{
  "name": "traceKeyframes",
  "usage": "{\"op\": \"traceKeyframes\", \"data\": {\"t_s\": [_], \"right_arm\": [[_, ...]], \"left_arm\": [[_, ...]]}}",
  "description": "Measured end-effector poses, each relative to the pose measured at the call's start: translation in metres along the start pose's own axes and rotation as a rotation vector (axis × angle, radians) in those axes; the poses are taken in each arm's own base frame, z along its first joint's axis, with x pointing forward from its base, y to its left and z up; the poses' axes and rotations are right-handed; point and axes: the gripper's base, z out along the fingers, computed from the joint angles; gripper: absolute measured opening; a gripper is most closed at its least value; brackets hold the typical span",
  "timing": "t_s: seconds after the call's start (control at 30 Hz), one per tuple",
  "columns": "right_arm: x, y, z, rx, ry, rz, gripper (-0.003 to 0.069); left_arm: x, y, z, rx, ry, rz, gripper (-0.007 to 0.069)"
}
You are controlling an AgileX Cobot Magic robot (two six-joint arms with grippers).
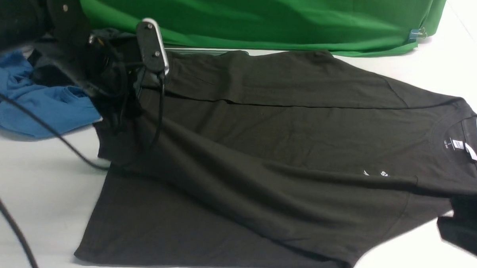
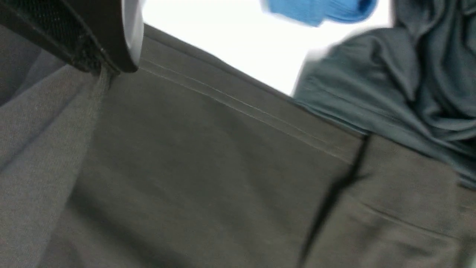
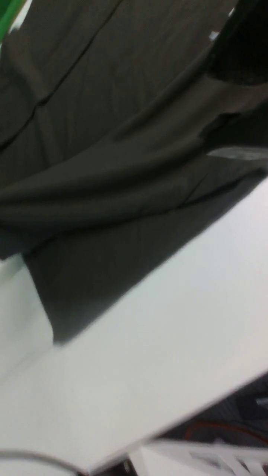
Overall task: Fold a long-sleeved shirt on a white desktop.
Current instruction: 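Fold the left side of the black T-shirt inward over its body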
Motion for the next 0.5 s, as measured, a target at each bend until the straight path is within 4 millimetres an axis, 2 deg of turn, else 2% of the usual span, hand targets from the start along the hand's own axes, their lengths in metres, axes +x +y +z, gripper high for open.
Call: {"op": "traceKeyframes", "data": {"t_s": [0.27,0.37,0.5], "right_arm": [[-0.003,-0.002,0.019,0.050,0.066,0.019,0.0239],[-0.004,-0.002,0.025,0.054,0.089,0.013,0.0240],[-0.004,-0.002,0.029,0.057,0.102,0.034,0.0240]], "left_arm": [[-0.015,0.030,0.004,-0.023,-0.017,-0.067,0.0040],[-0.018,0.038,0.015,-0.021,-0.016,-0.075,0.0040],[-0.017,0.040,0.039,0.005,0.004,-0.079,0.0040]]}}
